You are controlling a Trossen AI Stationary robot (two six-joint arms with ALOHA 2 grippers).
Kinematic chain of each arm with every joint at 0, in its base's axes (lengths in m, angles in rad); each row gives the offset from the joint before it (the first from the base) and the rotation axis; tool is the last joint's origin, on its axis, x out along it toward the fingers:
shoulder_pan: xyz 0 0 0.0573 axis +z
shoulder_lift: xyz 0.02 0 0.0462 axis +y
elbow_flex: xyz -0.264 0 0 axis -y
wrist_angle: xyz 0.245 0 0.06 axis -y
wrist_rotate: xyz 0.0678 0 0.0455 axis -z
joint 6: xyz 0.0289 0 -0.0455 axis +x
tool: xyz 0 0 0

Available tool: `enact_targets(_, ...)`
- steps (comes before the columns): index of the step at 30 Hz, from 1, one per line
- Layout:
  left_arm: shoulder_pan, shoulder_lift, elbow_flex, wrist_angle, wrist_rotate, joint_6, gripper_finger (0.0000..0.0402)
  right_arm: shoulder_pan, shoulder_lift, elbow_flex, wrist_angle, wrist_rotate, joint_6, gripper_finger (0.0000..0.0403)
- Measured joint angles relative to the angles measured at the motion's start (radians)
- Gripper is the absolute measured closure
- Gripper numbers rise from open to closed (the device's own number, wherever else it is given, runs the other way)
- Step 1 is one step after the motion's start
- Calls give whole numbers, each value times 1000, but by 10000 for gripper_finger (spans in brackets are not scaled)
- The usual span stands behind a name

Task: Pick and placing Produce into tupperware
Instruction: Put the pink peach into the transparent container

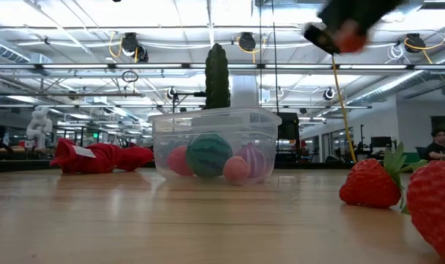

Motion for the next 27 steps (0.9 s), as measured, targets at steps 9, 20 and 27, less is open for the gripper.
enact_targets(9,0,0,0,-129,-24,-99,192,-181,143,174,0,-1,-156,300)
enact_targets(20,38,-95,-1,-125,-36,-70,192,-299,347,253,-23,-60,-168,294)
enact_targets(27,45,-124,-1,-124,-52,-52,192,-299,356,254,-4,-61,-215,292)
